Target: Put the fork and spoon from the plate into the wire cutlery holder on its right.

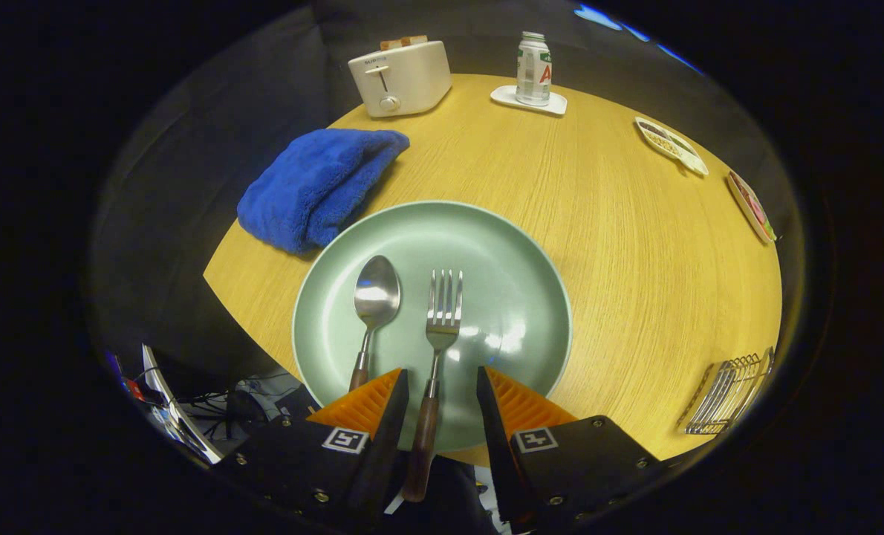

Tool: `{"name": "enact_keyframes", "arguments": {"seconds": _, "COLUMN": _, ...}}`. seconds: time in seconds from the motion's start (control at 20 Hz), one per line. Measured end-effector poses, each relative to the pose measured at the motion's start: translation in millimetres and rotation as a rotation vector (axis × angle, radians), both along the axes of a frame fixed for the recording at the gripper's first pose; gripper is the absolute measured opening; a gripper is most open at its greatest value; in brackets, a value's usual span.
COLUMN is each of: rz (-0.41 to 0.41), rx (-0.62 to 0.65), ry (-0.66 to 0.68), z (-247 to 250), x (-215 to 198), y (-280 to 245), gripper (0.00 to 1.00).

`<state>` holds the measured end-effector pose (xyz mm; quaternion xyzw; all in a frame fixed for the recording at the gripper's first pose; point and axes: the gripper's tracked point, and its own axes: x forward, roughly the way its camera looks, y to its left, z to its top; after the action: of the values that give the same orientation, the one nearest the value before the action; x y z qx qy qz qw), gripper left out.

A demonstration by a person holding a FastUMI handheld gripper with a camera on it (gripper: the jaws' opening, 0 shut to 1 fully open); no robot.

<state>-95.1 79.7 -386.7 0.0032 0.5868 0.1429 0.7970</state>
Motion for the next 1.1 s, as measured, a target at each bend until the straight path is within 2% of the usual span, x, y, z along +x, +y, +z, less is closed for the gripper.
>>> {"name": "enact_keyframes", "arguments": {"seconds": 0.05, "rz": -0.018, "rx": -0.038, "ry": 0.007, "z": 9.3, "x": 12.5, "y": -6.3, "gripper": 0.57}}
{"name": "enact_keyframes", "arguments": {"seconds": 0.15, "rz": -0.024, "rx": -0.017, "ry": 0.037, "z": -4.5, "x": -5.4, "y": -5.4, "gripper": 0.16}}
{"name": "enact_keyframes", "arguments": {"seconds": 0.2, "rz": -0.038, "rx": -0.009, "ry": 0.031, "z": -5.3, "x": -2.8, "y": -4.7, "gripper": 0.19}}
{"name": "enact_keyframes", "arguments": {"seconds": 0.3, "rz": -0.085, "rx": -0.029, "ry": 0.008, "z": 2.3, "x": 0.5, "y": -11.5, "gripper": 0.19}}
{"name": "enact_keyframes", "arguments": {"seconds": 0.35, "rz": -0.092, "rx": -0.039, "ry": 0.006, "z": -0.8, "x": 3.6, "y": -16.2, "gripper": 0.02}}
{"name": "enact_keyframes", "arguments": {"seconds": 0.85, "rz": -0.223, "rx": 0.008, "ry": -0.065, "z": 24.5, "x": 20.3, "y": -42.6, "gripper": 0.01}}
{"name": "enact_keyframes", "arguments": {"seconds": 1.1, "rz": -0.357, "rx": 0.003, "ry": -0.135, "z": 51.6, "x": 28.8, "y": -87.6, "gripper": 0.01}}
